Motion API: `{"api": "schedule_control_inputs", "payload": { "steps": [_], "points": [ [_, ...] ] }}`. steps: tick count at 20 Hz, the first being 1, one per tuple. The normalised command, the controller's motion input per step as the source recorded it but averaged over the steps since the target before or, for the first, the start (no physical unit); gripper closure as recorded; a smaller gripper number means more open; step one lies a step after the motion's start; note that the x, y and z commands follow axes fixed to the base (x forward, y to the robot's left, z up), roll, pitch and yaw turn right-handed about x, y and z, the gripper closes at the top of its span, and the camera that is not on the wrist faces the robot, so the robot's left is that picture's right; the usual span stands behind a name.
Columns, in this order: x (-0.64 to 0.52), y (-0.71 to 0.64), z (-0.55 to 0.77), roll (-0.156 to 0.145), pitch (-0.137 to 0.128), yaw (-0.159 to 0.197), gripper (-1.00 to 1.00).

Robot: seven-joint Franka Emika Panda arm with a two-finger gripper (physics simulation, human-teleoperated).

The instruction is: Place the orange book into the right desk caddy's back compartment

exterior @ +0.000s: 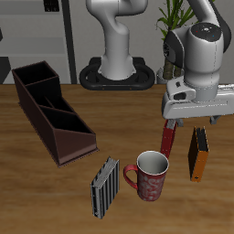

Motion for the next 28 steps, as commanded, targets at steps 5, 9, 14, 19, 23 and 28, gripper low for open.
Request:
{"api": "schedule_control_inputs", "payload": {
  "steps": [5, 9, 14, 19, 23, 28],
  "points": [
    [0.07, 0.05, -0.23, 0.009, 0.019, 0.017, -1.0],
    [0.05, 0.03, -0.34, 0.01, 0.038, 0.04, -1.0],
    [0.03, 0.03, -0.32, 0.013, 0.038, 0.022, -1.0],
    [-0.01, 0.11, -0.34, 0.045, 0.053, 0.019, -1.0],
    [-0.01, 0.05, -0.29, 0.029, 0.052, 0.003, 1.0],
    [-0.03, 0.0, -0.08, 0.016, 0.005, 0.005, 1.0]
  ]
}}
